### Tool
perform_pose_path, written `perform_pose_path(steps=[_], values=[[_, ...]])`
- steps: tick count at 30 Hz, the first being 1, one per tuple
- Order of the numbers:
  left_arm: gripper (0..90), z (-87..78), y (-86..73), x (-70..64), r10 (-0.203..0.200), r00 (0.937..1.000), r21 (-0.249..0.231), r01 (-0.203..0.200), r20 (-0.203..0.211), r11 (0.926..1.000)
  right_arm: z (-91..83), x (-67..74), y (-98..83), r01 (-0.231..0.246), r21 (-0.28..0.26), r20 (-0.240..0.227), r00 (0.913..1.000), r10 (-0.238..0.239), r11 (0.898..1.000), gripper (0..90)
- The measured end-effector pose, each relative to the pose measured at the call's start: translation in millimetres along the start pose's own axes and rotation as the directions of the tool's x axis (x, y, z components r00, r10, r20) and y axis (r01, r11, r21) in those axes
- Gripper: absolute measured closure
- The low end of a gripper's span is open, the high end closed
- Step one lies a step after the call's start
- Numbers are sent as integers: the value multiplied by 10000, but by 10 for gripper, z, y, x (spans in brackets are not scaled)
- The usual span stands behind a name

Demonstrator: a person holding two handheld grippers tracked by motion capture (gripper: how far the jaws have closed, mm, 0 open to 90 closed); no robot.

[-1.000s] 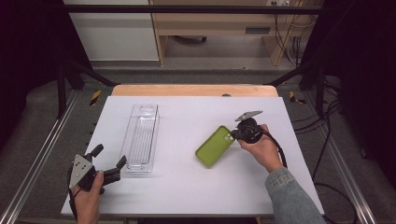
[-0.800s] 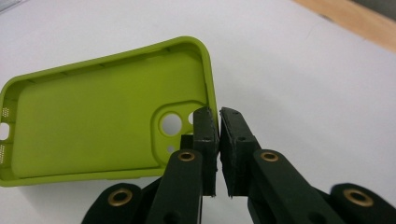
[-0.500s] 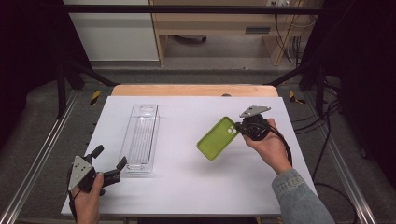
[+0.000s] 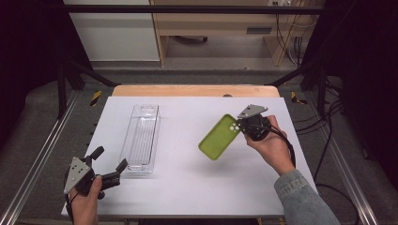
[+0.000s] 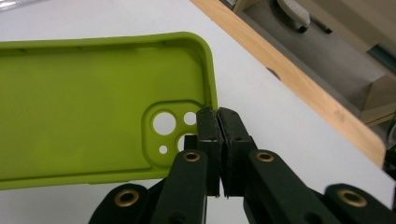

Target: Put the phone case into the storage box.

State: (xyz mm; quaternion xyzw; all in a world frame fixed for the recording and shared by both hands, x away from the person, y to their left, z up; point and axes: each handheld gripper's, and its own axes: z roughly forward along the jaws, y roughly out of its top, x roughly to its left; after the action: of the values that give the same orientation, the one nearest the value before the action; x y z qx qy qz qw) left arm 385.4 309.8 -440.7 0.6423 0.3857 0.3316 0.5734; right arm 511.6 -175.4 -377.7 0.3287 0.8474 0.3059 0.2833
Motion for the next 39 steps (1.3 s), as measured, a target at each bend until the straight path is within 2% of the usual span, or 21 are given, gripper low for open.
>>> perform_pose_path(steps=[9, 14, 19, 26, 33, 38, 39], values=[[18, 174, 234, -228, 293, 9976, 929, -350, 629, 9951, -100, 43, 134, 838, -179, 474, 9954, -829, 9963, 884], [21, 266, 366, -299, 442, 9956, 1102, -532, 826, 9925, -110, 46, 151, 1116, -203, 800, 9907, -1097, 9935, 884], [23, 360, 517, -362, 589, 9935, 1192, -705, 977, 9904, -121, 64, 169, 1204, -296, 877, 9892, -1174, 9923, 885], [24, 505, 662, -494, 900, 9882, 1466, -1080, 1241, 9833, -166, 83, 172, 1085, -376, 974, 9898, -1044, 9934, 884], [23, 677, 790, -639, 1189, 9802, 1741, -1463, 1583, 9738, -219, 144, 164, 1000, -518, 1483, 9847, -914, 9936, 884], [23, 797, 876, -730, 1551, 9714, 1791, -1873, 1796, 9658, -241, 220, 160, 1144, -630, 1721, 9798, -1022, 9914, 884], [24, 832, 892, -762, 1469, 9705, 1933, -1840, 1913, 9637, -243, 231, 163, 1215, -640, 1755, 9785, -1087, 9905, 884]])
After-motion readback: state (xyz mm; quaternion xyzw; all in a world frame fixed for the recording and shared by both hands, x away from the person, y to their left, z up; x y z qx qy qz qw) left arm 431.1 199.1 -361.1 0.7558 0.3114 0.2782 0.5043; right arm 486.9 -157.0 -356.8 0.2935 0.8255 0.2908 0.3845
